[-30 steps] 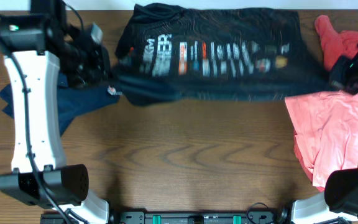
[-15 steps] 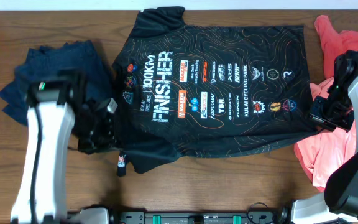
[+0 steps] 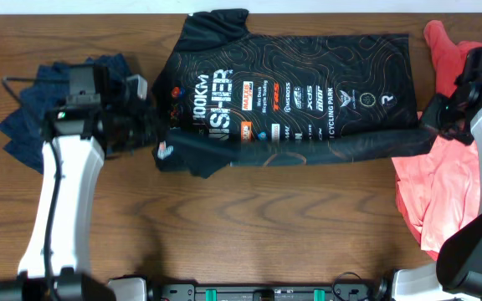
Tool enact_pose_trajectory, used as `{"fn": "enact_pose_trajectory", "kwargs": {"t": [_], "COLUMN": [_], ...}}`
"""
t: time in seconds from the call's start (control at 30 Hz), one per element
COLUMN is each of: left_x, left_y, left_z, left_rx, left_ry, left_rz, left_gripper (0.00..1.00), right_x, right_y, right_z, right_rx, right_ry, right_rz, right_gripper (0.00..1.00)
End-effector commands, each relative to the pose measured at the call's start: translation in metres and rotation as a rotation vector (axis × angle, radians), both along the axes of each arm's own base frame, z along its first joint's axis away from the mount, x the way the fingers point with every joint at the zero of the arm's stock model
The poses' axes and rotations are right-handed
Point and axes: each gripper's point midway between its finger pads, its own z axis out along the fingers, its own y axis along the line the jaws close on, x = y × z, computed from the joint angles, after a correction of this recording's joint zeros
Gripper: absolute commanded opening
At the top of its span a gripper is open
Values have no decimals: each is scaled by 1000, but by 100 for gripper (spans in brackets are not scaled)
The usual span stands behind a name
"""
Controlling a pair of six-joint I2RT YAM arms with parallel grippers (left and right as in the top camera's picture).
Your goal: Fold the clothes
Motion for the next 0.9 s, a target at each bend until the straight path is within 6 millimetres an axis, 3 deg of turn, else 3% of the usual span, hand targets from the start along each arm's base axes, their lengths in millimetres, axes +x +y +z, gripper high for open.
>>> {"fn": "enact_pose_trajectory", "kwargs": {"t": [0.0, 0.13, 0.3, 0.33, 0.4, 0.47, 0.5, 0.57, 0.63, 0.7, 0.87], "left_x": [26, 59, 76, 79, 85, 90, 89, 81, 63, 46, 14], "left_y": [9, 11, 12, 13, 13, 13, 13, 13, 11, 10, 9], "left_z": [-19, -29, -47, -50, -52, -52, -52, -56, -65, -72, -82], "left_rx": [7, -1, -2, -2, -2, -2, -2, -2, -4, -5, 2], "left_ry": [5, -62, -70, -72, -87, -101, -100, -64, 22, 106, 240], "left_rz": [84, 104, 106, 106, 106, 106, 106, 106, 106, 106, 91], "left_gripper": [6, 6, 6, 12, 37, 67, 72, 73, 73, 73, 73], "right_x": [16, 43, 71, 78, 92, 100, 100, 95, 90, 87, 60], "right_y": [0, 4, 11, 15, 20, 22, 22, 17, 11, 6, -4], "right_z": [2, -4, -16, -18, -25, -34, -40, -50, -55, -56, -65], "right_rx": [0, 10, 28, 41, 46, 47, 50, 40, 16, 1, 0], "right_ry": [-57, -125, -182, -200, -228, -231, -220, -183, -152, -139, -34], "right_rz": [13, 38, 73, 87, 105, 113, 112, 97, 76, 66, 25], "right_gripper": [1, 1, 1, 1, 3, 20, 24, 31, 45, 51, 53]}}
